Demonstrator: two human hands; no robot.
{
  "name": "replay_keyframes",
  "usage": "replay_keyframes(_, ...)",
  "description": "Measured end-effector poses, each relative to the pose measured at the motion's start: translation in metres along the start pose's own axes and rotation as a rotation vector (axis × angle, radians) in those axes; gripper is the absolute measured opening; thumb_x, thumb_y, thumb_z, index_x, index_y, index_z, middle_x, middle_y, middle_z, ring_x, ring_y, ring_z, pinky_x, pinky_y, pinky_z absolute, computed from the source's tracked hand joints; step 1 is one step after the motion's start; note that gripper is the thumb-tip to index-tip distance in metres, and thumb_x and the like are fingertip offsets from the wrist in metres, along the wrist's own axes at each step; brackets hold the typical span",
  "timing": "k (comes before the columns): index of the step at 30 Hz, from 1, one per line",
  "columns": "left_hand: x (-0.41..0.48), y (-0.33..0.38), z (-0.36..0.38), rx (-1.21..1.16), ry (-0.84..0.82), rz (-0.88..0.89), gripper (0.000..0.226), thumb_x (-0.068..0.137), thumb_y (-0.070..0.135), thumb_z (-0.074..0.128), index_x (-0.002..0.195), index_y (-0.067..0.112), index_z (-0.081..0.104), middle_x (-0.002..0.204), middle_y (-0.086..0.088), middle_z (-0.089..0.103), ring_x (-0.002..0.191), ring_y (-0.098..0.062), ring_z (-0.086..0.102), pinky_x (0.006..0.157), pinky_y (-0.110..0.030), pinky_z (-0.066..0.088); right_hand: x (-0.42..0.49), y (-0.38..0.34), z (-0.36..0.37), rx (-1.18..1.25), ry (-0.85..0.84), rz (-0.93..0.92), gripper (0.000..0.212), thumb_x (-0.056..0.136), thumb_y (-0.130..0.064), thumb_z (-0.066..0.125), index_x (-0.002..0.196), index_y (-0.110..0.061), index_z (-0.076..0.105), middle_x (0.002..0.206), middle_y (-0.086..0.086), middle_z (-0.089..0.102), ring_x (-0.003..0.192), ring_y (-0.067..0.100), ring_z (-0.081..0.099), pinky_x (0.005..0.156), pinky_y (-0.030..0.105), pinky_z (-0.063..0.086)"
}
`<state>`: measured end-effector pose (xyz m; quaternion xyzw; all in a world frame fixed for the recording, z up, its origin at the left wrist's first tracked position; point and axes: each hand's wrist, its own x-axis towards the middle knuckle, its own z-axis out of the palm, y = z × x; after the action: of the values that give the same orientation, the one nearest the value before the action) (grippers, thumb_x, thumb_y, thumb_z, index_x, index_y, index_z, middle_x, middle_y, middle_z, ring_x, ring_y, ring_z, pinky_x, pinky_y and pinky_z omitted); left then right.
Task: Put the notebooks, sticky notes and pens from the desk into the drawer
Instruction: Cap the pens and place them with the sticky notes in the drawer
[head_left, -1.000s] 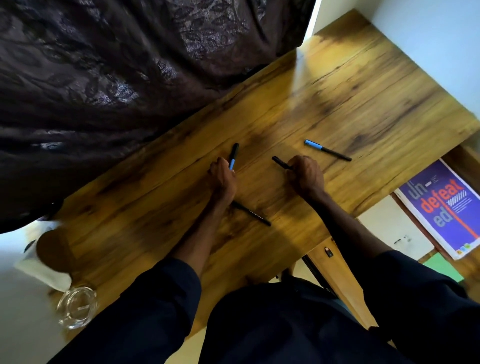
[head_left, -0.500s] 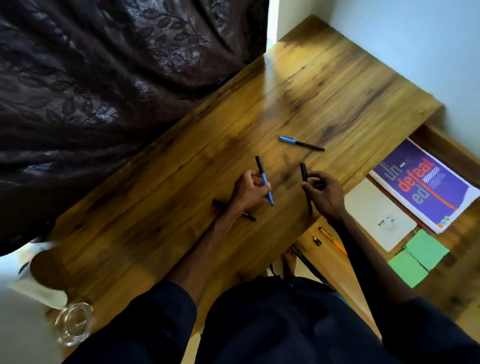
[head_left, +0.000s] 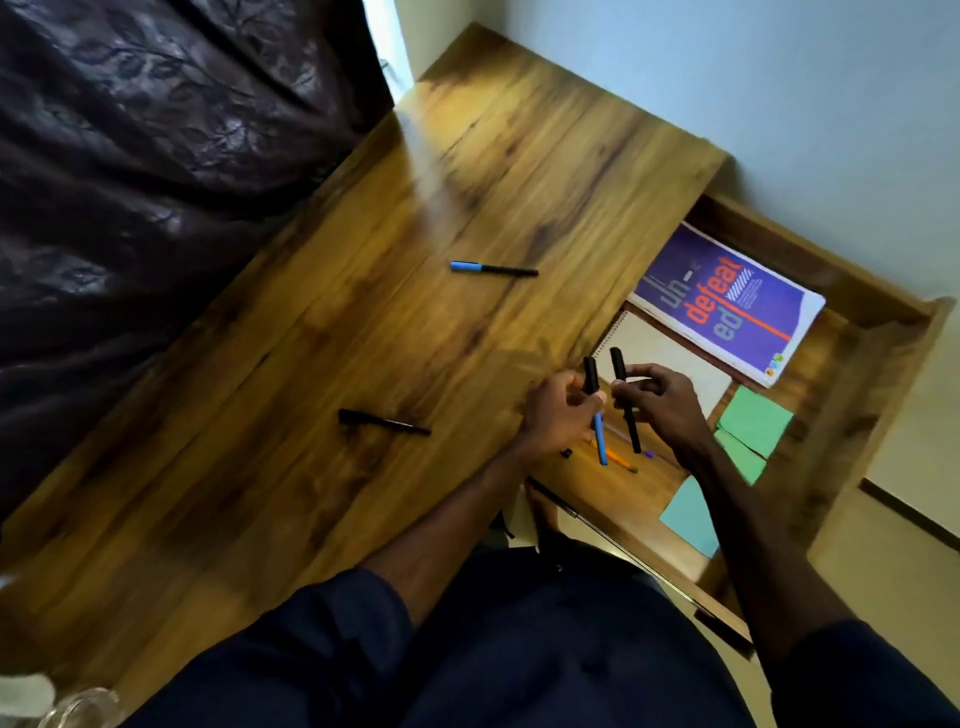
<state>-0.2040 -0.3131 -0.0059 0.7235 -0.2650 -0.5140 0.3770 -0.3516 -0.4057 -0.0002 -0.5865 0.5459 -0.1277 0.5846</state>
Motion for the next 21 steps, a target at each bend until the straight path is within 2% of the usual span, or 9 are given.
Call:
replay_keyframes(3,0.003,-0.014,0.029,0.033,0.004,-0.028,0.018,0.089,0.027,0.073,0.096,0.011,0.067,0.092,-0.004,0.071,0.087,-0.023,0.074,0.074,-0.046,0.063,-0.006,0.022,-0.01,-0.027,0.007,0.032,0.025,0.092,-0.013,0.072,0.115,-0.003,0.067,0.089,0.012,0.077,0.073,0.019,0.075,0.067,0.03,0.061)
replay_keyframes(5,0.007,-0.026,0.042,-0.055,0.026,-0.133,0.027,0.088,0.024,0.076,0.102,0.002,0.067,0.093,-0.011,0.073,0.077,-0.022,0.074,0.068,-0.042,0.064,-0.007,0.039,-0.011,-0.062,0.024,0.051,0.023,0.09,-0.014,0.074,0.11,-0.004,0.07,0.089,0.01,0.077,0.076,0.021,0.075,0.072,0.037,0.064)
replay_keyframes(8,0.011,-0.035,0.058,-0.235,0.048,-0.325,0.031,0.089,0.009,0.075,0.112,-0.008,0.064,0.095,-0.017,0.07,0.066,-0.019,0.071,0.051,-0.022,0.058,-0.004,0.064,-0.012,-0.145,0.041,0.092,0.02,0.086,-0.018,0.078,0.103,-0.008,0.074,0.089,0.006,0.077,0.075,0.023,0.075,0.078,0.045,0.063)
replay_keyframes(12,0.018,-0.045,0.072,-0.33,0.093,-0.447,0.036,0.088,0.004,0.075,0.115,-0.013,0.059,0.108,-0.03,0.069,0.074,-0.028,0.072,0.047,-0.021,0.056,0.0,0.084,-0.007,-0.279,0.038,0.09,0.023,0.081,-0.021,0.082,0.1,-0.009,0.075,0.091,0.004,0.076,0.083,0.02,0.072,0.083,0.039,0.059)
replay_keyframes(15,0.024,-0.053,0.077,-0.307,0.121,-0.471,0.034,0.09,0.006,0.073,0.113,-0.016,0.061,0.105,-0.028,0.07,0.063,-0.024,0.07,0.045,-0.018,0.054,0.003,0.094,-0.004,-0.329,0.049,0.084,0.025,0.081,-0.017,0.082,0.102,-0.007,0.076,0.09,0.004,0.073,0.082,0.019,0.069,0.08,0.03,0.052)
replay_keyframes(17,0.029,-0.056,0.08,-0.289,0.143,-0.479,0.03,0.091,0.008,0.072,0.109,-0.015,0.063,0.102,-0.024,0.071,0.074,-0.029,0.072,0.044,-0.018,0.054,0.008,0.1,-0.002,-0.352,0.06,0.073,0.023,0.079,-0.015,0.083,0.101,-0.008,0.077,0.09,0.005,0.074,0.08,0.017,0.068,0.076,0.025,0.048)
replay_keyframes(19,0.034,-0.06,0.082,-0.263,0.173,-0.495,0.028,0.092,0.01,0.071,0.108,-0.013,0.065,0.095,-0.018,0.068,0.078,-0.027,0.07,0.043,-0.016,0.053,0.012,0.105,0.002,-0.365,0.059,0.065,0.023,0.079,-0.012,0.083,0.1,-0.007,0.078,0.091,0.007,0.075,0.079,0.016,0.067,0.075,0.023,0.046)
replay_keyframes(21,0.04,-0.063,0.083,-0.222,0.181,-0.505,0.028,0.093,0.011,0.069,0.11,-0.012,0.066,0.095,-0.019,0.068,0.066,-0.022,0.067,0.038,-0.012,0.048,0.016,0.11,0.004,-0.396,0.051,0.044,0.022,0.079,-0.011,0.082,0.1,-0.007,0.078,0.09,0.007,0.075,0.079,0.016,0.067,0.074,0.022,0.044)
